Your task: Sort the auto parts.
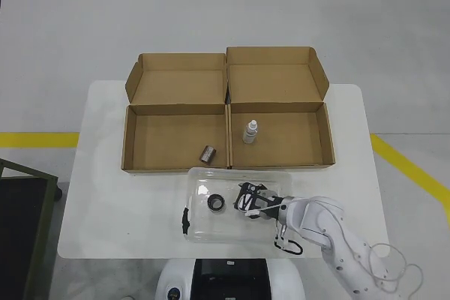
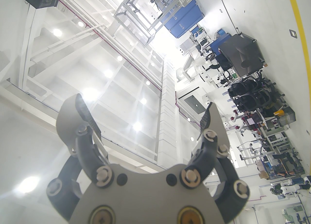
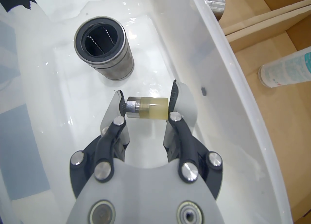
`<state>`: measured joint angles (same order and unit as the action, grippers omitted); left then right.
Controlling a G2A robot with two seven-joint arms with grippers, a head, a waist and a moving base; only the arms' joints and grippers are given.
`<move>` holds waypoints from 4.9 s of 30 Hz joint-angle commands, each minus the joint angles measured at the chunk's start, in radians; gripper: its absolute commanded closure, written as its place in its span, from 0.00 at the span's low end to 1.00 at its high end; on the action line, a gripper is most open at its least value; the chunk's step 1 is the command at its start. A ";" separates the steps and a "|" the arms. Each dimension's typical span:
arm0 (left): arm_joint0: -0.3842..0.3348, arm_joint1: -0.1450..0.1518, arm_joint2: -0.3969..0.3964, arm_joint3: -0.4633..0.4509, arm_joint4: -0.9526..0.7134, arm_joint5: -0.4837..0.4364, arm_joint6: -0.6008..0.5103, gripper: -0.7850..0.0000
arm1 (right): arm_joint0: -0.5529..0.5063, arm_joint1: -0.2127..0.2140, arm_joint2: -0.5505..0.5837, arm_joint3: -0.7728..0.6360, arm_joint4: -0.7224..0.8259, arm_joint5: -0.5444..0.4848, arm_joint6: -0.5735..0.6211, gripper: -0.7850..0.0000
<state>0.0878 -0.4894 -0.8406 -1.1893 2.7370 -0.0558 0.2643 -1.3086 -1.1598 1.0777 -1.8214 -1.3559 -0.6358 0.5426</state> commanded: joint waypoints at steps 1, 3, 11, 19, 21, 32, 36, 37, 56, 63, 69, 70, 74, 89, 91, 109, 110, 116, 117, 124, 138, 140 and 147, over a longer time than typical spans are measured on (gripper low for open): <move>0.000 0.000 0.000 0.000 0.000 0.000 0.000 0.00 | 0.001 0.000 0.000 0.000 0.005 0.003 0.004 1.00; 0.000 0.000 0.000 0.000 0.000 0.000 0.000 0.00 | 0.000 0.001 -0.001 -0.003 0.008 0.005 0.006 1.00; 0.000 0.000 0.000 0.000 0.000 0.000 0.000 0.00 | 0.008 0.004 -0.025 -0.010 -0.048 0.001 0.038 0.88; 0.000 0.000 0.000 0.000 0.000 0.000 0.000 0.00 | 0.042 0.002 -0.052 -0.013 -0.060 -0.021 0.099 0.60; 0.000 0.000 0.000 0.000 0.000 0.000 0.000 0.00 | 0.049 0.002 -0.054 -0.009 -0.053 -0.017 0.105 0.52; 0.000 0.000 0.000 0.000 0.000 0.000 0.000 0.00 | 0.003 0.002 -0.037 -0.059 -0.001 0.097 0.130 0.41; 0.000 0.000 0.000 0.000 0.000 0.000 0.000 0.00 | -0.020 -0.001 -0.044 -0.062 0.014 0.167 0.137 0.53; 0.000 0.000 0.000 0.000 0.000 0.000 0.000 0.00 | -0.022 -0.002 -0.047 -0.062 0.015 0.182 0.136 0.53; 0.000 0.000 0.000 0.000 0.000 0.000 0.000 0.00 | -0.103 0.000 -0.052 -0.109 -0.039 0.290 0.139 0.51; 0.000 0.000 0.000 0.000 0.000 0.000 0.000 0.00 | -0.090 -0.004 -0.063 -0.087 -0.054 0.315 0.131 0.54; 0.000 0.000 0.000 0.000 0.000 0.000 0.000 0.00 | -0.070 -0.007 -0.082 -0.077 -0.113 0.310 0.156 0.64; 0.000 0.000 0.000 0.000 0.000 0.000 0.000 0.00 | -0.067 -0.007 -0.086 -0.076 -0.118 0.305 0.158 0.65; 0.000 0.000 0.000 0.000 0.000 0.000 0.000 0.00 | -0.060 -0.007 -0.096 -0.083 -0.150 0.289 0.157 0.71; 0.000 0.000 0.000 0.000 0.000 0.000 0.000 0.00 | -0.061 -0.004 -0.093 -0.107 -0.184 0.218 0.119 0.85; 0.000 0.000 0.000 0.000 0.000 0.000 0.000 0.00 | -0.051 -0.003 -0.098 -0.093 -0.197 0.191 0.112 0.83; 0.000 0.000 0.000 0.000 0.000 0.000 0.000 0.00 | -0.059 -0.014 -0.102 -0.091 -0.177 0.274 0.130 0.44; 0.000 0.000 0.000 0.000 0.000 0.000 0.000 0.00 | -0.063 -0.015 -0.101 -0.091 -0.169 0.286 0.132 0.49; 0.000 0.000 0.000 0.000 0.000 0.000 0.000 0.00 | -0.072 -0.021 -0.101 -0.084 -0.139 0.337 0.132 0.54; 0.000 0.000 0.000 0.000 0.000 0.000 0.000 0.00 | -0.073 -0.022 -0.100 -0.086 -0.139 0.348 0.132 0.55; 0.000 0.000 0.000 0.000 0.000 0.000 0.000 0.00 | -0.088 -0.026 -0.092 -0.089 -0.129 0.398 0.142 0.58; 0.000 0.000 0.000 0.000 0.000 0.000 0.000 0.00 | -0.067 -0.033 -0.107 -0.075 -0.137 0.372 0.158 0.81; 0.000 0.000 0.000 0.000 0.000 0.000 0.000 0.00 | -0.067 -0.033 -0.106 -0.074 -0.138 0.367 0.159 0.93; 0.000 0.000 0.000 0.000 0.000 0.000 0.000 0.00 | -0.066 -0.032 -0.101 -0.083 -0.150 0.343 0.142 1.00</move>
<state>0.0878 -0.4894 -0.8406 -1.1893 2.7370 -0.0558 0.2643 -1.3749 -1.1925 0.9752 -1.9018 -1.5033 -0.2894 0.6889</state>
